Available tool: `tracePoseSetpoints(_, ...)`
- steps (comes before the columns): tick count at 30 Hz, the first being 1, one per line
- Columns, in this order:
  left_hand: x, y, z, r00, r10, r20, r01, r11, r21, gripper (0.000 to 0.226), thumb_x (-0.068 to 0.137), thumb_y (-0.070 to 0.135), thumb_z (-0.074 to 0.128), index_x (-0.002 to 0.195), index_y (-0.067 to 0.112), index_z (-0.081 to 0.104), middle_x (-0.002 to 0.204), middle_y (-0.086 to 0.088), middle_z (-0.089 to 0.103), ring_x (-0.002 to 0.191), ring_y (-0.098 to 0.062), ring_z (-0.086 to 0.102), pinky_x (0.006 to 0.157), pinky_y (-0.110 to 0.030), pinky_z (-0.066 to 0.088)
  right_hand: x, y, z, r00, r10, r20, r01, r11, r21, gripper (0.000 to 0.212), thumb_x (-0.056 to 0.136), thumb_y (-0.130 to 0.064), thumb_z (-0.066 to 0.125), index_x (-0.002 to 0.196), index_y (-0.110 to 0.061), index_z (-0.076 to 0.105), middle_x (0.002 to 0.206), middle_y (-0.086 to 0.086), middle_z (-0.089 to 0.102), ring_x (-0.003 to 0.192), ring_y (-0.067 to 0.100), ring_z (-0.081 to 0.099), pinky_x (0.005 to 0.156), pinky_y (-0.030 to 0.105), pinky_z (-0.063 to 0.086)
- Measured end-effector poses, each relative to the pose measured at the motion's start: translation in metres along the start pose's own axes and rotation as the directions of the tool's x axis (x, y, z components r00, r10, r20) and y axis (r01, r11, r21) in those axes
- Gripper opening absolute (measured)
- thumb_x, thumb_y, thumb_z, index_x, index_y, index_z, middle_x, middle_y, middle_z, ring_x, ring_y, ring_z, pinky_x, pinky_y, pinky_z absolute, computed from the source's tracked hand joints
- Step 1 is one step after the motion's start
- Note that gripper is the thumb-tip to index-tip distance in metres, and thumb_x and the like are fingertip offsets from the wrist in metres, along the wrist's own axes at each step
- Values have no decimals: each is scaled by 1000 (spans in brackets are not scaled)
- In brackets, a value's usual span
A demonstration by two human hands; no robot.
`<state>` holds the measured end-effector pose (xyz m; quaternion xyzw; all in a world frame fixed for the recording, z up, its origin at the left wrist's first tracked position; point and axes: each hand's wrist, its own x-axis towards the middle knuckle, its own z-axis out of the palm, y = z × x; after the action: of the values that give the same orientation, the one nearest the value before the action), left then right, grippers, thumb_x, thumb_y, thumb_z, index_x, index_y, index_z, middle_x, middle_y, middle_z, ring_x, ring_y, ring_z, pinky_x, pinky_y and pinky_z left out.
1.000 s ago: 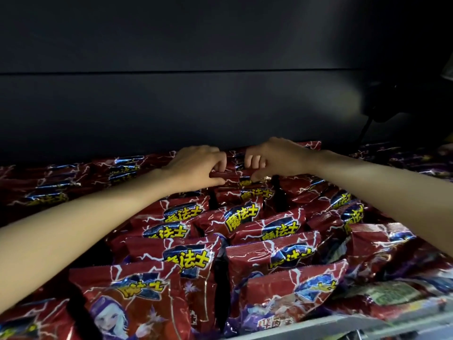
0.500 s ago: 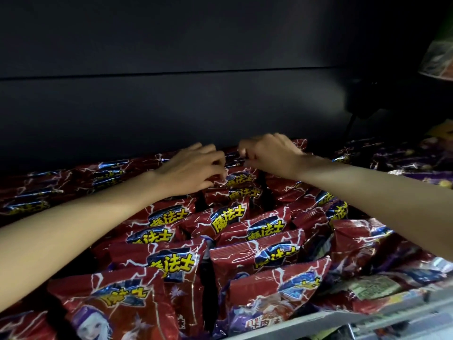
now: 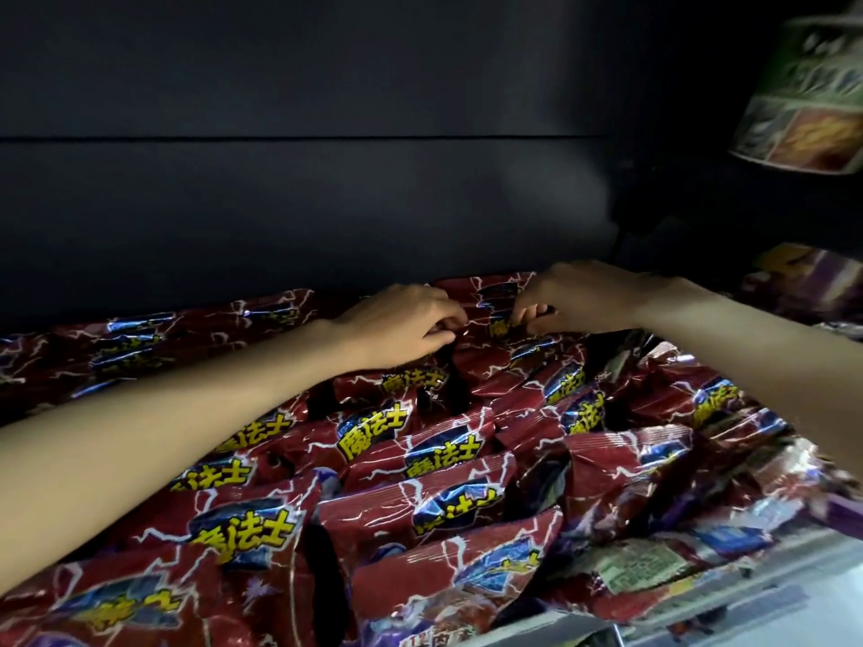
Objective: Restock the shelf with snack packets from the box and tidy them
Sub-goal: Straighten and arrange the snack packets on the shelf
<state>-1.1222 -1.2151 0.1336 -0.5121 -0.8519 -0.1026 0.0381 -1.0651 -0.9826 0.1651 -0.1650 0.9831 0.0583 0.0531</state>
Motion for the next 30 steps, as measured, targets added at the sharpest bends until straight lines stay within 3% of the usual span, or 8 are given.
tracePoseSetpoints(3,17,11,7,997,-2,75,3,1000,-19,34,96,31,53,127,19,58,124,2,62,101,-10,60,81,-15,35,2,3,-2,995,14,99,-11,999,-31,27,92,-31,60,116,-22,65,108,-7,67,95,9,61,78,26,46)
tracePoseSetpoints(6,26,14,10,991,-8,137,14,999,-44,31,94,30,57,121,16,63,115,1,67,90,-5,61,71,-4,35,4,4,1,994,13,110,-11,1000,-22,18,90,-29,63,104,-19,68,87,-11,61,77,4,53,65,22,36)
tracePoseSetpoints(8,26,11,10,992,-49,117,60,994,-87,27,89,27,63,113,15,67,103,4,68,74,2,53,62,-2,33,3,5,3,997,9,81,-12,999,34,11,89,-27,64,96,-19,67,83,-12,60,74,4,53,61,21,35)
tracePoseSetpoints(12,24,4,9,986,-166,20,167,983,-77,18,81,29,72,97,21,70,93,5,67,84,-12,61,71,-23,44,6,2,9,994,35,-103,-37,999,-12,15,93,-30,58,99,-17,62,98,-2,65,88,17,60,71,27,40)
tracePoseSetpoints(15,23,1,8,977,-200,-71,204,977,63,23,79,36,74,97,24,68,92,10,62,82,-8,53,70,-25,40,11,-6,22,962,52,-266,-83,991,-107,20,96,-29,52,109,-14,57,112,5,60,102,27,59,80,34,44)
tracePoseSetpoints(20,16,0,4,993,-90,-69,94,994,55,26,79,37,73,101,28,61,93,15,51,83,-7,54,67,-23,36,6,2,22,973,14,-230,-9,1000,23,29,92,-44,55,105,-18,57,105,-2,58,95,21,59,75,30,41)
tracePoseSetpoints(26,-24,-19,-13,996,-61,-63,67,993,94,16,83,27,71,94,25,61,88,17,54,65,10,44,60,-9,30,8,-6,18,975,-75,-208,21,968,-252,40,86,-47,62,116,-22,52,114,-4,60,99,20,60,69,26,35)
tracePoseSetpoints(30,-35,-20,-8,994,-88,60,72,971,228,25,87,36,64,109,25,63,109,12,62,77,1,47,71,-18,39,17,-19,10,978,-147,-148,69,897,-436,49,86,-48,62,127,-24,49,112,-3,65,103,21,59,88,30,38)
